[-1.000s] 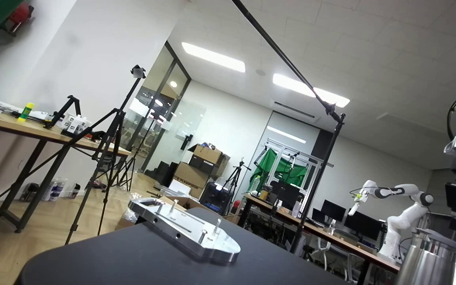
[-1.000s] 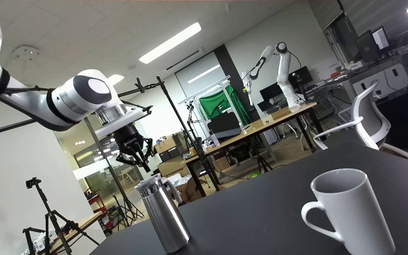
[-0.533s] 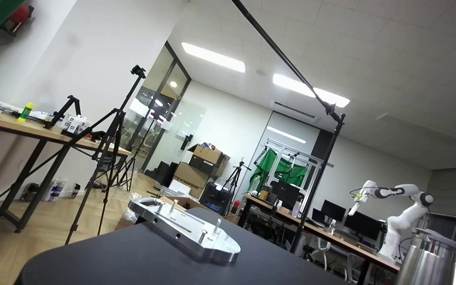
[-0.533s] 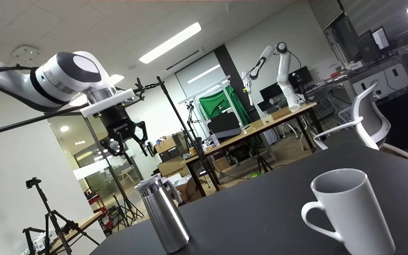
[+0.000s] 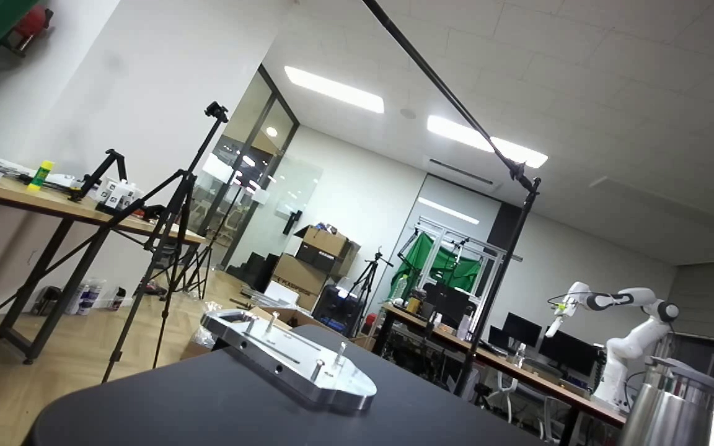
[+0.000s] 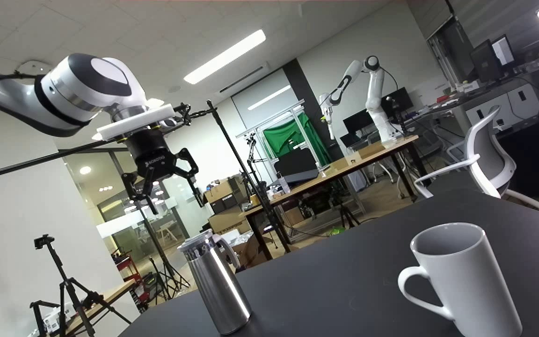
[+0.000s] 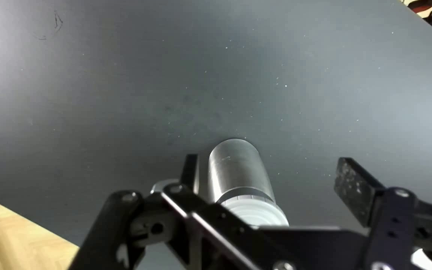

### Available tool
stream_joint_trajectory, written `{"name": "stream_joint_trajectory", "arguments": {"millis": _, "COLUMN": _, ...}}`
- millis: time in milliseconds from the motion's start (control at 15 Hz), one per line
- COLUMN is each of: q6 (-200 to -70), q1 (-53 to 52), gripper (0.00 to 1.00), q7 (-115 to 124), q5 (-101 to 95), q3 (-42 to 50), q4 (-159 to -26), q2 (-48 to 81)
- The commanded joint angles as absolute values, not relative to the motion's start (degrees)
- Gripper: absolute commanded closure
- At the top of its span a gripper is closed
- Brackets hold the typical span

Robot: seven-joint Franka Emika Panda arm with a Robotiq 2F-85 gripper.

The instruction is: Open and close the lid on the top of the flask

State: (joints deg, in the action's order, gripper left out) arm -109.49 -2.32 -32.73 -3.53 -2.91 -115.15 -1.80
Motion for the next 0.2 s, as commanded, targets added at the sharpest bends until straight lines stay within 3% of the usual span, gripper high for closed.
{"name": "stream_joint_trajectory", "arguments": {"millis": 0, "q6": -109.35, "q1": -2.57, "gripper": 0.07, "q7": -32.71, "q5": -3.54, "q3": -2.68, "q4": -115.05, "q2": -1.77}}
{"name": "stream_joint_trajectory", "arguments": {"millis": 133, "q6": -109.33, "q1": -2.57, "gripper": 0.07, "q7": -32.71, "q5": -3.54, "q3": -2.68, "q4": -115.05, "q2": -1.77}}
